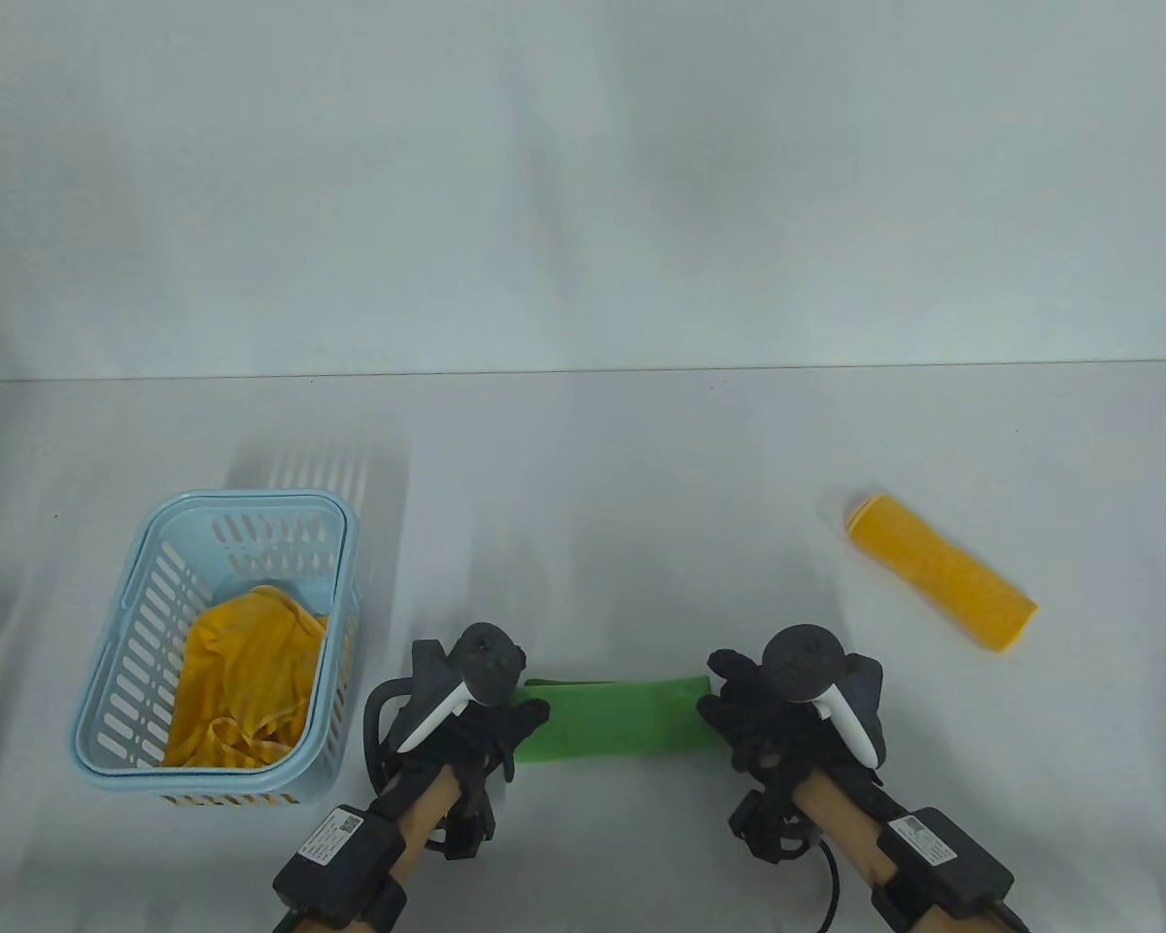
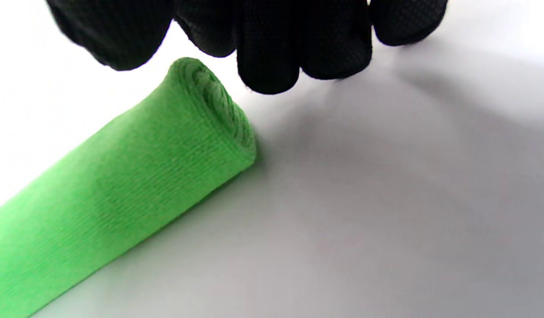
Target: Roll square towel into towel roll
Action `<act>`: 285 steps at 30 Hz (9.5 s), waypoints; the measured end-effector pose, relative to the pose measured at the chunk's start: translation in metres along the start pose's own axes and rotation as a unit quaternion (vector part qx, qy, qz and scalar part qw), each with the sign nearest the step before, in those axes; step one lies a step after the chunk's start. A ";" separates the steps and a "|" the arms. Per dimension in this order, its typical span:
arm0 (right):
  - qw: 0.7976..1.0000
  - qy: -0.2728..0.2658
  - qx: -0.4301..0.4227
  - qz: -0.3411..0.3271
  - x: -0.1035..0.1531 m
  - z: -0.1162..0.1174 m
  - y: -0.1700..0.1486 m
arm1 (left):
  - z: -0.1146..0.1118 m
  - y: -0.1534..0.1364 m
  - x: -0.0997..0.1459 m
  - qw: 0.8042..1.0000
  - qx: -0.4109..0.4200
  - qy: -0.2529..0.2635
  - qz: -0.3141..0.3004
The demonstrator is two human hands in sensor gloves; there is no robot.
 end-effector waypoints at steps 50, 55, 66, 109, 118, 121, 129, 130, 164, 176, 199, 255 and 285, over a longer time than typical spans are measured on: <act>0.930 0.102 0.309 -0.171 0.006 0.097 0.121 | 0.060 0.023 0.070 0.982 -0.041 0.173 -0.068; 0.931 0.129 0.306 -0.149 -0.005 0.100 0.129 | 0.060 0.022 0.070 0.982 -0.041 0.171 -0.066; 0.950 0.128 0.245 -0.146 -0.010 0.093 0.127 | 0.062 0.019 0.071 0.982 -0.036 0.175 -0.065; 0.920 -0.162 0.311 0.174 -0.104 -0.100 -0.085 | 0.059 0.025 0.070 0.980 -0.047 0.184 -0.062; 0.907 -0.167 0.339 0.184 -0.102 -0.096 -0.089 | 0.060 0.023 0.070 0.980 -0.046 0.183 -0.061; 0.904 -0.166 0.346 0.189 -0.100 -0.096 -0.090 | 0.059 0.024 0.070 0.980 -0.046 0.182 -0.062; 0.915 -0.129 0.334 0.184 -0.087 -0.102 -0.086 | 0.059 0.024 0.069 0.981 -0.047 0.179 -0.063; 0.917 -0.128 0.332 0.182 -0.086 -0.103 -0.085 | 0.059 0.024 0.069 0.981 -0.047 0.179 -0.063; 0.977 -0.123 0.092 -0.146 0.032 -0.063 0.115 | 0.094 0.031 0.090 0.975 -0.027 0.210 -0.066; 0.966 -0.134 0.043 -0.217 0.059 -0.031 0.131 | 0.177 -0.042 0.117 0.974 -0.047 0.219 0.034; 0.975 -0.088 0.037 -0.201 0.053 -0.020 0.118 | 0.101 -0.205 -0.020 0.956 -0.021 -0.087 0.279; 0.983 -0.080 -0.008 -0.164 0.042 -0.027 0.105 | 0.211 -0.153 0.065 0.964 0.027 0.155 0.213; 0.987 -0.092 -0.035 -0.126 0.033 -0.042 0.088 | 0.270 0.013 0.127 0.939 0.209 0.237 -0.137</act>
Point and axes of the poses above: the tracker on the back of each hand, its own y axis roughly to the thumb side, its own x axis roughly from the fingertips to the wrist, z = x × y, the point moved 4 cm from there along -x, roughly from the wrist to the fingertips, and after that the axes turned 10 degrees about -y, right-handed, at the moved point
